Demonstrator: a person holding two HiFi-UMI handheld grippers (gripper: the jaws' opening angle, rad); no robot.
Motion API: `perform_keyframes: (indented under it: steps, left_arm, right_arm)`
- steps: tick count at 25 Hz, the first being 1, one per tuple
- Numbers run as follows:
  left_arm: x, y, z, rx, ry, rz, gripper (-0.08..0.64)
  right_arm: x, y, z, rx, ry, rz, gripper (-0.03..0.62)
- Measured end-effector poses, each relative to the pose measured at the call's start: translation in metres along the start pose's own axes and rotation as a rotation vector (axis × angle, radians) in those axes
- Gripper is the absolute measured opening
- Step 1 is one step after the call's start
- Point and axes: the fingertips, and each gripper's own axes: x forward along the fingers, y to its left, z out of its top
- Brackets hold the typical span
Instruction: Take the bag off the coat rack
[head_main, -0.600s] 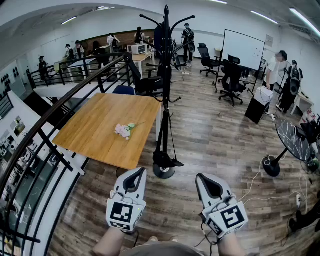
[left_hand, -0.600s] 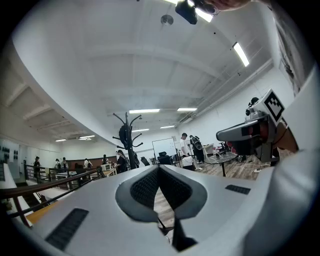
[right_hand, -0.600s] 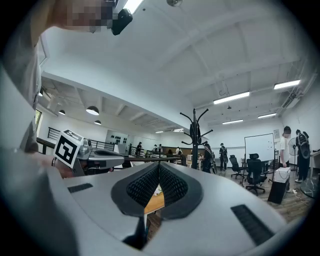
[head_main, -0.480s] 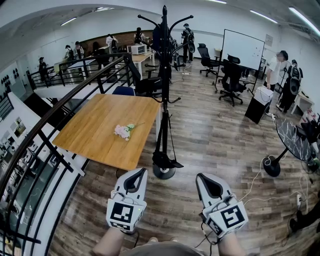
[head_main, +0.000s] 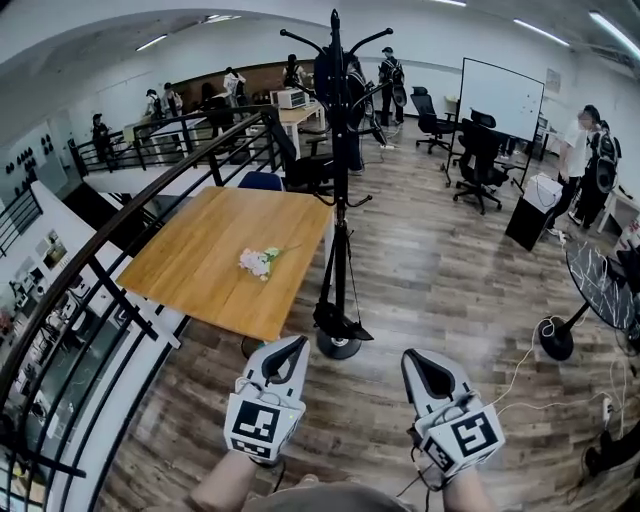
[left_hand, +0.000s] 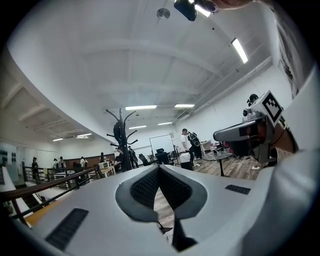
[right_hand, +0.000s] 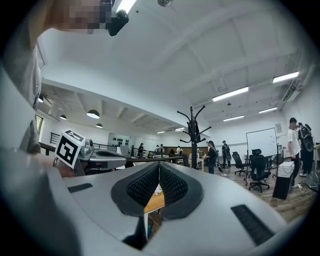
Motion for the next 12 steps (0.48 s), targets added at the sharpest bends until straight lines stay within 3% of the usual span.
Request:
perform_keyframes:
  steps: [3, 5, 6, 12]
  left_arm:
    - [0.000, 0.006, 0.006, 0.004, -0.015, 0.067, 0.033]
    - [0.001, 0.008, 0.004, 0.006, -0.003, 0.094, 0.229]
    - [0.001, 0.008, 0.003, 0.003, 0.002, 0.103, 0.233]
    - [0.006, 0.004, -0.009, 0.011, 0.045, 0.123, 0.233]
  right_arm:
    - [-0.003, -0.005, 0.003, 0.010, -0.034, 0.001, 0.036]
    - [-0.007, -0.013, 0.003, 0.015, -0.054, -0.020, 0.189]
    - [-0.008, -0.018, 0.002, 0.017, -0.061, -0.033, 0.213]
    - [-0.011, -0.033, -0.012, 0.015, -0.043, -0.048, 0.213]
